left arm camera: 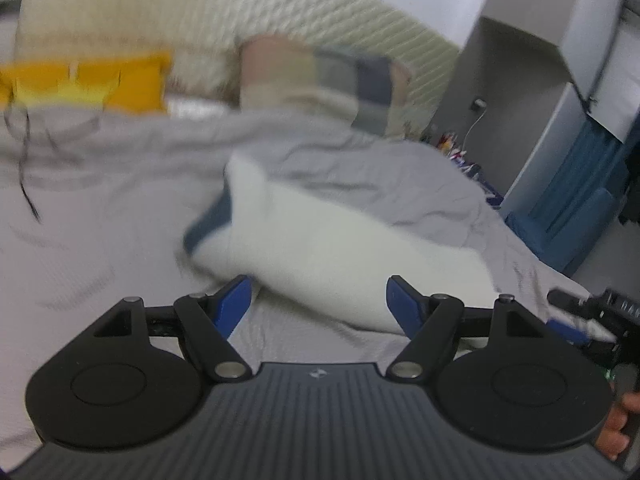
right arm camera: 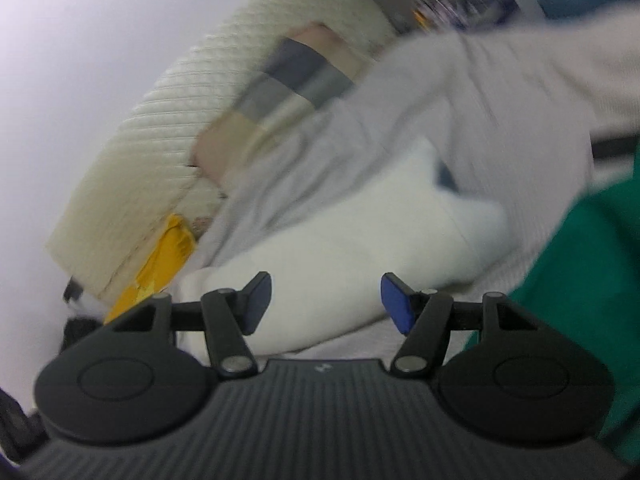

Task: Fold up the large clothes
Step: 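Lower the rolled sweater onto the bed and open both grippers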

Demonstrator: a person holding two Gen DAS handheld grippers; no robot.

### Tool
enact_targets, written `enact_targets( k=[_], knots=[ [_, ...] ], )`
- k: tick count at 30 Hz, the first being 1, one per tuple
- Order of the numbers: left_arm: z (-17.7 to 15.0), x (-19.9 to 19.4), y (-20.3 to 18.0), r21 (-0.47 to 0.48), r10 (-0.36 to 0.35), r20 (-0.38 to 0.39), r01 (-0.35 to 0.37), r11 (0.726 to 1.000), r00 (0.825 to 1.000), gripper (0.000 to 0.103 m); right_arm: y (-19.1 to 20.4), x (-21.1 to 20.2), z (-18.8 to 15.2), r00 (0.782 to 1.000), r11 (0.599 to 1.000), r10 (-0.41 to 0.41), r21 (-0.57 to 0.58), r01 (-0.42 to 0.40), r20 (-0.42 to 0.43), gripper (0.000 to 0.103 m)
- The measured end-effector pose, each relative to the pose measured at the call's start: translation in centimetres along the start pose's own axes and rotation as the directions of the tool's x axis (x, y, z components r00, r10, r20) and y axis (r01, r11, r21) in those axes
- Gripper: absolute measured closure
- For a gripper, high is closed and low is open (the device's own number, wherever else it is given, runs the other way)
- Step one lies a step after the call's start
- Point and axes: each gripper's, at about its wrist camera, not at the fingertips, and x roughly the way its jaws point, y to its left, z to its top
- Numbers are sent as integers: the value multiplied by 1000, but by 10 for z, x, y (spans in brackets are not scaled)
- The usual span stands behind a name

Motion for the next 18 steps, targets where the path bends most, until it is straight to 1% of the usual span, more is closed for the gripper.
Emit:
enact_targets(
  k=[3, 5, 9, 11, 14, 16, 18],
  knots=[
    [8, -52, -16, 37, -9, 52, 8, 999, 999, 24, 38, -40, 4, 999, 995, 29, -100, -25, 38, 39],
    [9, -85, -29, 68, -3, 77, -2, 998, 997, 23, 61, -67, 4, 997, 986, 52, -161, -42, 56, 39],
    [2, -148, -54, 134, 1, 127, -18, 991, 992, 19, 90, -114, -2, 992, 969, 96, -236, -73, 87, 39],
    [-8, -174, -64, 161, 8, 143, -31, 986, 990, 18, 102, -132, -10, 990, 954, 94, -295, -58, 108, 39],
    [-25, -205, -72, 189, -1, 155, -28, 982, 988, 15, 118, -159, -29, 986, 923, 89, -384, -28, 143, 39],
    [-39, -222, -74, 207, 0, 168, -35, 978, 986, 11, 122, -172, -41, 984, 909, 92, -417, -21, 152, 39],
    [-51, -236, -76, 225, 3, 184, -45, 973, 983, 8, 123, -185, -54, 984, 905, 92, -425, -20, 150, 39]
  ],
)
